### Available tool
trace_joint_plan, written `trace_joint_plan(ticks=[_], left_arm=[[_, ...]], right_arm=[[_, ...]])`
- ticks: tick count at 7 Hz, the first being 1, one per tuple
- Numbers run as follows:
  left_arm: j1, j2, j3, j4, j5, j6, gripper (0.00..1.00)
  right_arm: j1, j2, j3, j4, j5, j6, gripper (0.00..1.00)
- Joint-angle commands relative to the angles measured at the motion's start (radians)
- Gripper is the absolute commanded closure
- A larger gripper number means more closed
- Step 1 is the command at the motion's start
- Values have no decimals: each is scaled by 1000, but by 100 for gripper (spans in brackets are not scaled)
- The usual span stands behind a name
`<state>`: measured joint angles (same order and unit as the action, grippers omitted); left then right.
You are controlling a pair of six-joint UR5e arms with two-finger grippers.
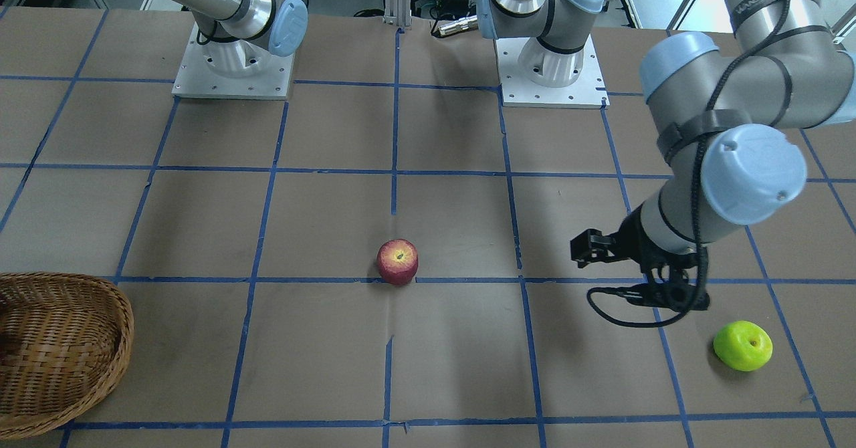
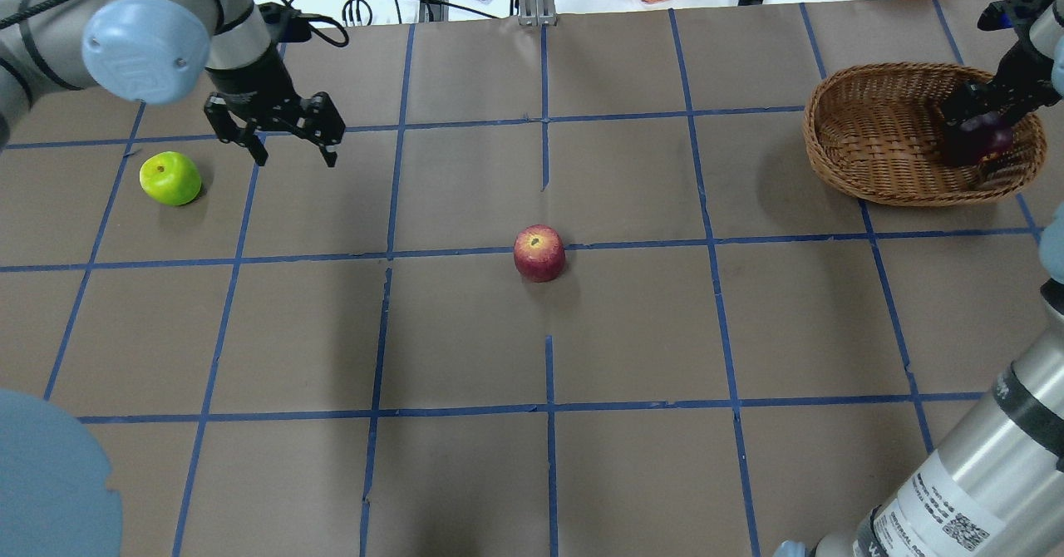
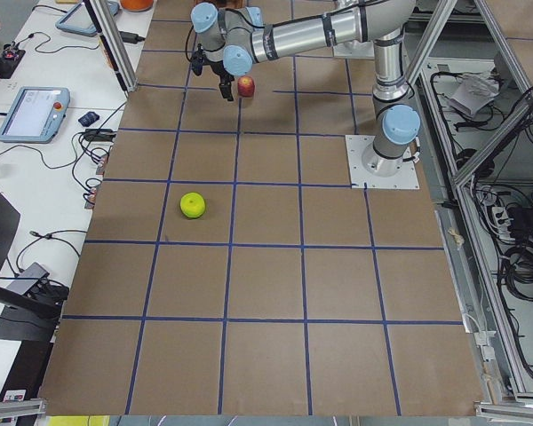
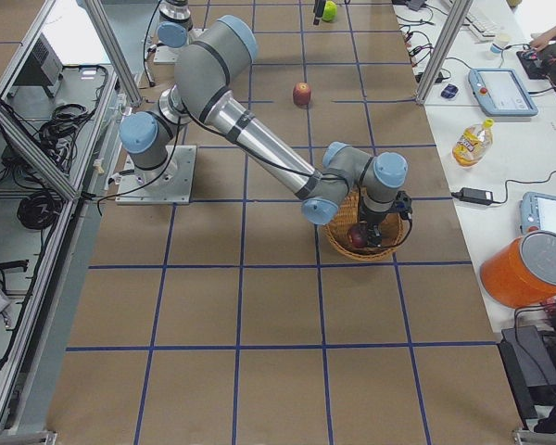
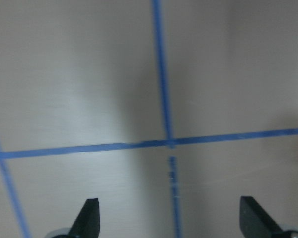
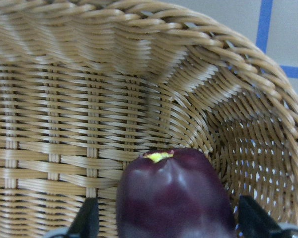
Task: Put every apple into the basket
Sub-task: 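Grasp the red apple with the right gripper while the left gripper grasps the green apple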
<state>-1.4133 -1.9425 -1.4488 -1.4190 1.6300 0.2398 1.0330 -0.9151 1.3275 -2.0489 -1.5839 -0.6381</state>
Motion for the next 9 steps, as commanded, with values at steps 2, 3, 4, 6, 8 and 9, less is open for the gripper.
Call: trace_joint_plan(ticks=[2,3,4,6,8,9], left_arm=[[225,-116,25,196,31,316,0],[285,-156,25,218,27,375,0],[296,-202,27,304,27,412,0],[300,-265,28,368,28,415,0],[301,-352,37,466,33,421,0],[301,-361,42,466,34,429,0]], right_arm=[[135,-140,4,242,10,154,0],[239,-174,9,304,54,337,0],[366,-179,9,311,85,526,0],[607,-171,12,299,94,874,0],[763,-124,16,296,165,1167,0],[818,-104,18,296,171,1230,0]])
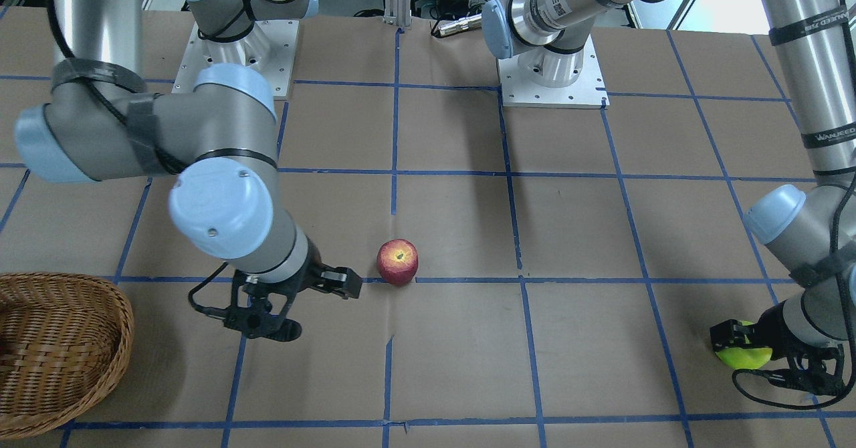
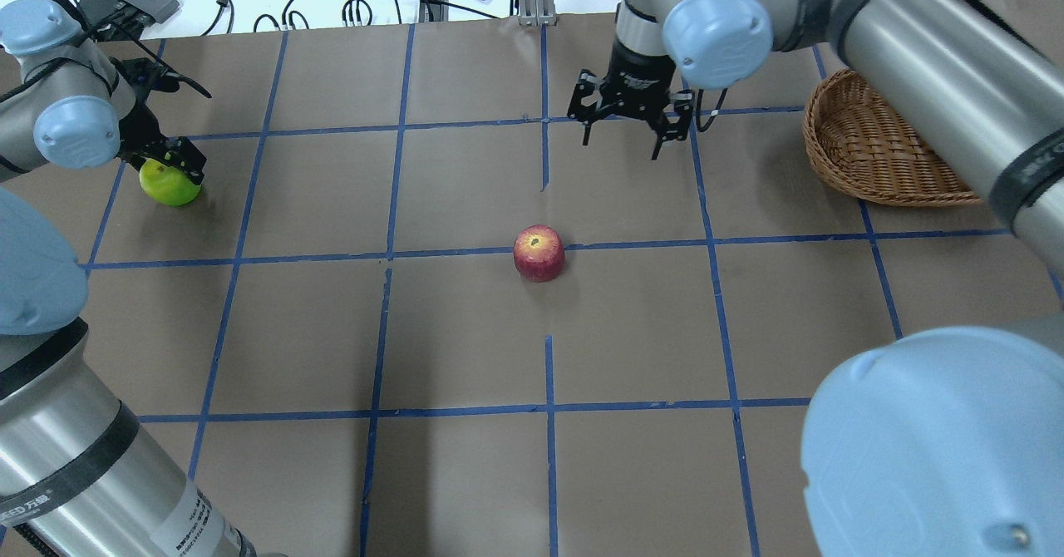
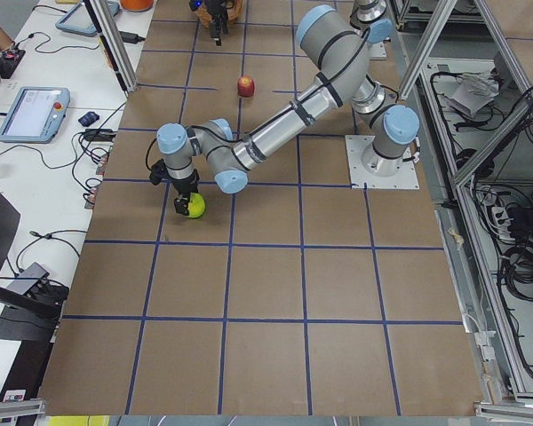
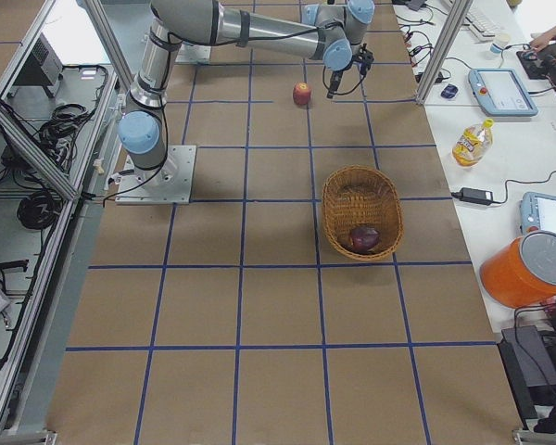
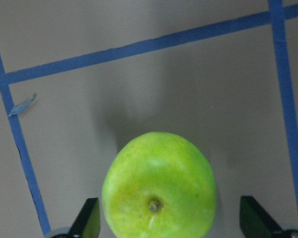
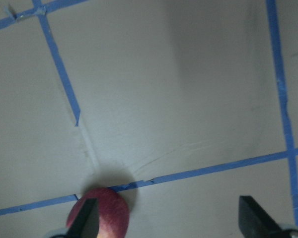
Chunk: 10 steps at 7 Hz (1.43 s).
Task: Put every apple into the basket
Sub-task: 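Grasp the red apple with the right gripper while the left gripper grasps the green apple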
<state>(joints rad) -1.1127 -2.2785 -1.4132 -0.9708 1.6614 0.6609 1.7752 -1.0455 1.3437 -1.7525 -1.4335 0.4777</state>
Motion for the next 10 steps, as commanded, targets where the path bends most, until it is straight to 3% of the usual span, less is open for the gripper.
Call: trace_joint_plan(ticks=[1,2,3,7,10], left_arm=[[1,-26,7,20,3,8,0],[-1,-18,5,18,0,11,33],[-9,2,-1,3,3,14,51],[-145,149,-27,-258,-18,-124,51],[-264,255,-163,-232,-64,-367,51]], right_arm=[[105,44,8,10,22,134,0],[127,57,34,-1,24,162,0],[133,58,70,-1,22,162,0],[136,100,83,-69,51,162,0],[136,131,87,-70,67,162,0]])
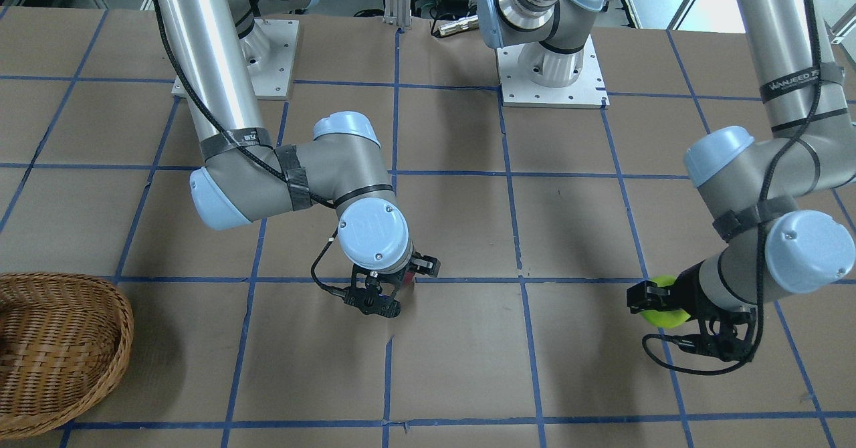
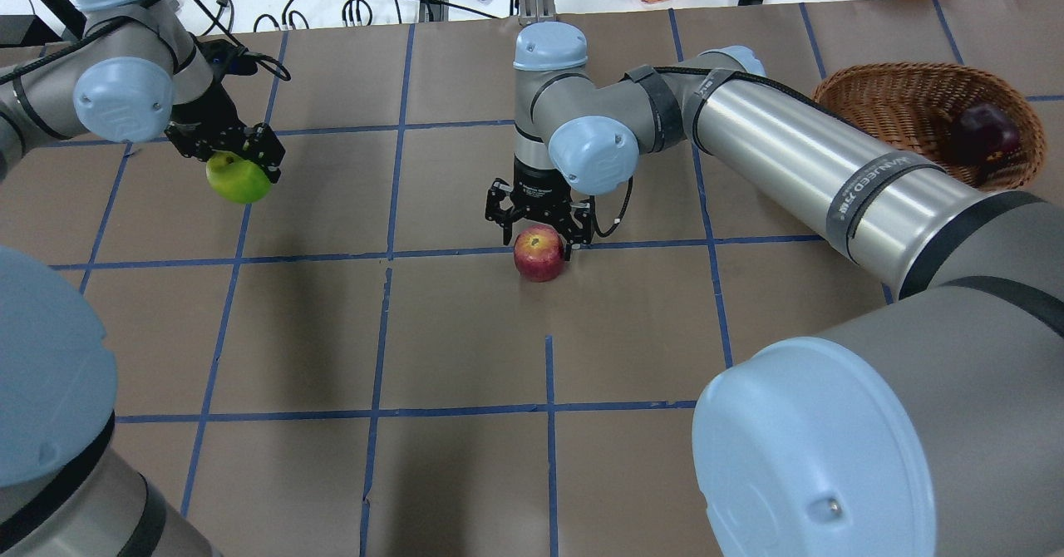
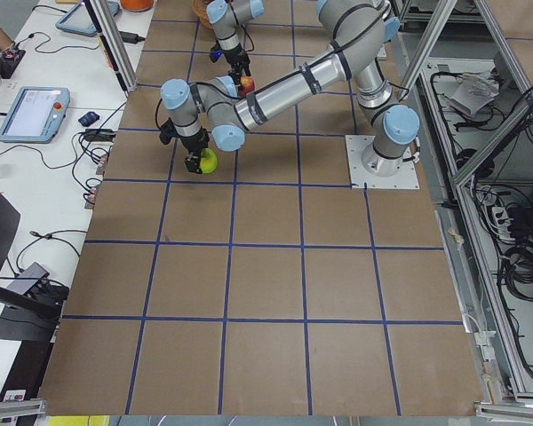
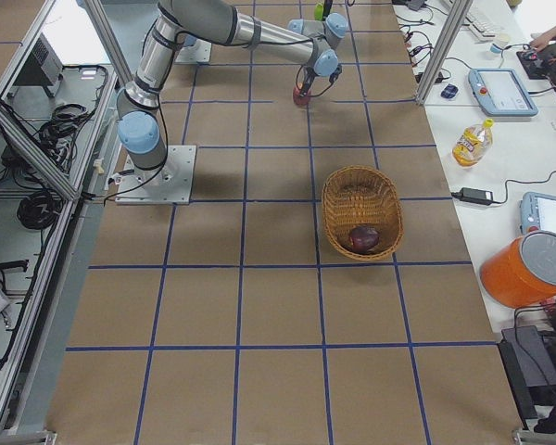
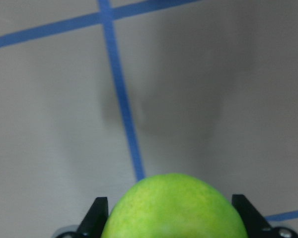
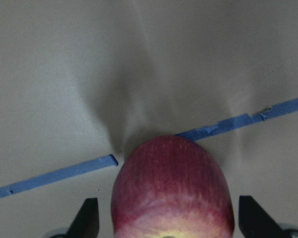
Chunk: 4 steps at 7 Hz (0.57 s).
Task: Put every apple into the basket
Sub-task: 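Carry the red apple into the basket while left sets the green apple at center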
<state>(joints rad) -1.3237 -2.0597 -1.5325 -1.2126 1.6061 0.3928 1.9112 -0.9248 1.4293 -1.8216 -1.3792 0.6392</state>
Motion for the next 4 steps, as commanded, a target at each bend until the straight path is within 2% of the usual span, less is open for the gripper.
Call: trace_joint_plan(ticks=[1,2,3,4], left_arm=[[-104,53,-72,10,-46,-218,51],[-171,65,-87,42,-51,-336,51],[-233,69,-90,98,-42,-385,50],[-285,63,-93,104,-43,-473,50]], right_arm=[[0,11,2,7,17,2,28],[2,11,0,7,17,0,89],[-1,4,-4,5,16,0,100],[-23,-9,-16,11,3,-9,100]])
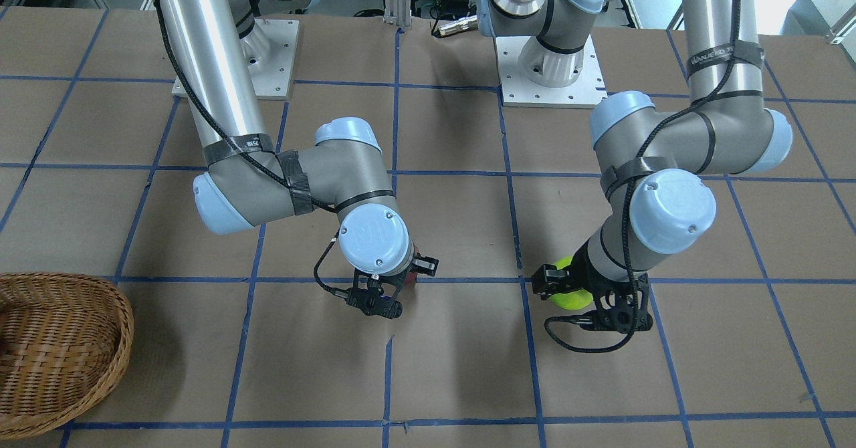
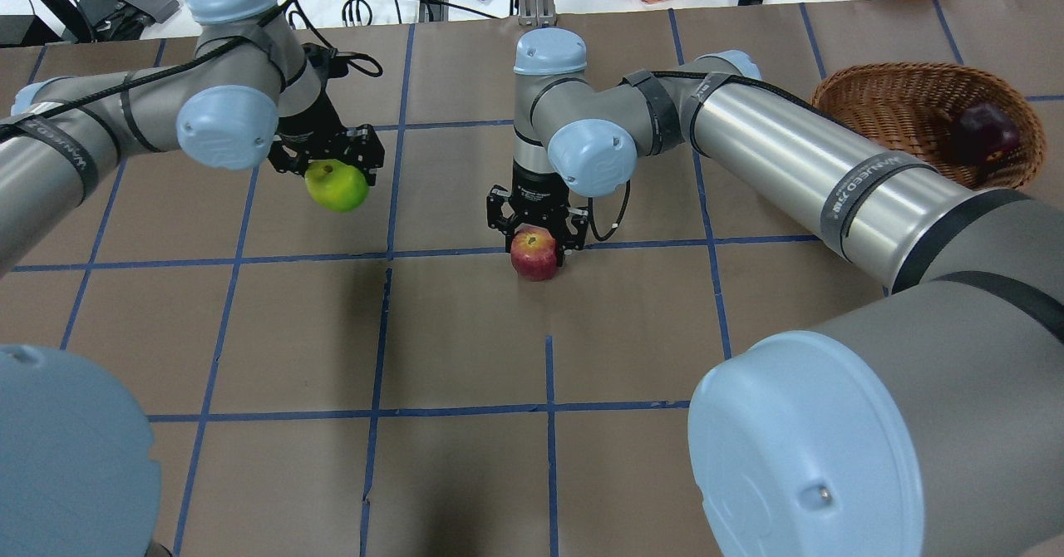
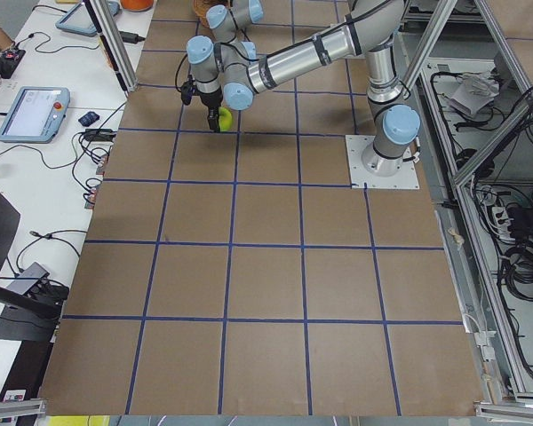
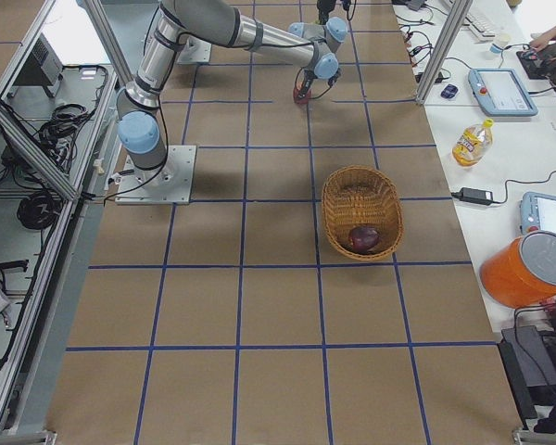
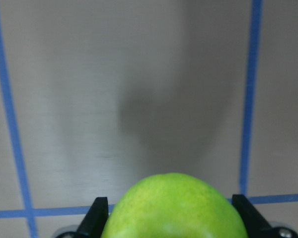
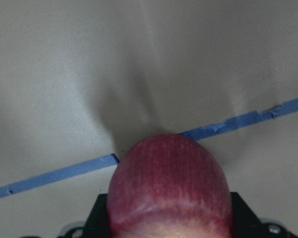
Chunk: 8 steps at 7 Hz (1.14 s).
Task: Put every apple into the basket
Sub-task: 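Carry the red apple into the basket while left sets the green apple at center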
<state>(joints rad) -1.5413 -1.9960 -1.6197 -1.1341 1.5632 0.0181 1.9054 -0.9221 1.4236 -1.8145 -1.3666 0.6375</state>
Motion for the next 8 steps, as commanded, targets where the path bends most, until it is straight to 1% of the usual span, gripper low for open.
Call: trace_joint_plan(ticks=[1,2,3,4,5,6,7,8], left_arm=[[-119,-6,-8,27,-2,-163,50],[-169,-27,-22,37,0,-238,50],[-239,-42,-54,113,0,-313,50],[-317,-59,-80,181,-5,-373,50],[-379,-85,-72,227,3,-447,50],[-401,-113,-80,247,1,-457,50],[-402,-139,-72,261,-11,-466,28],[-402,-148,-69,266,-11,-513,0]], right_arm=[[-57,-52,-20,13,-15,-15,100],[-154,-91,-31,50,-17,-57,100],[-263,-136,-37,96,-37,-147,100],[-354,-170,-49,122,-107,-232,100],[-435,-184,-69,162,-170,-441,100],[-532,-184,-87,170,-207,-550,100],[-589,-182,-100,169,-219,-647,100],[-641,-173,-113,150,-221,-773,100]])
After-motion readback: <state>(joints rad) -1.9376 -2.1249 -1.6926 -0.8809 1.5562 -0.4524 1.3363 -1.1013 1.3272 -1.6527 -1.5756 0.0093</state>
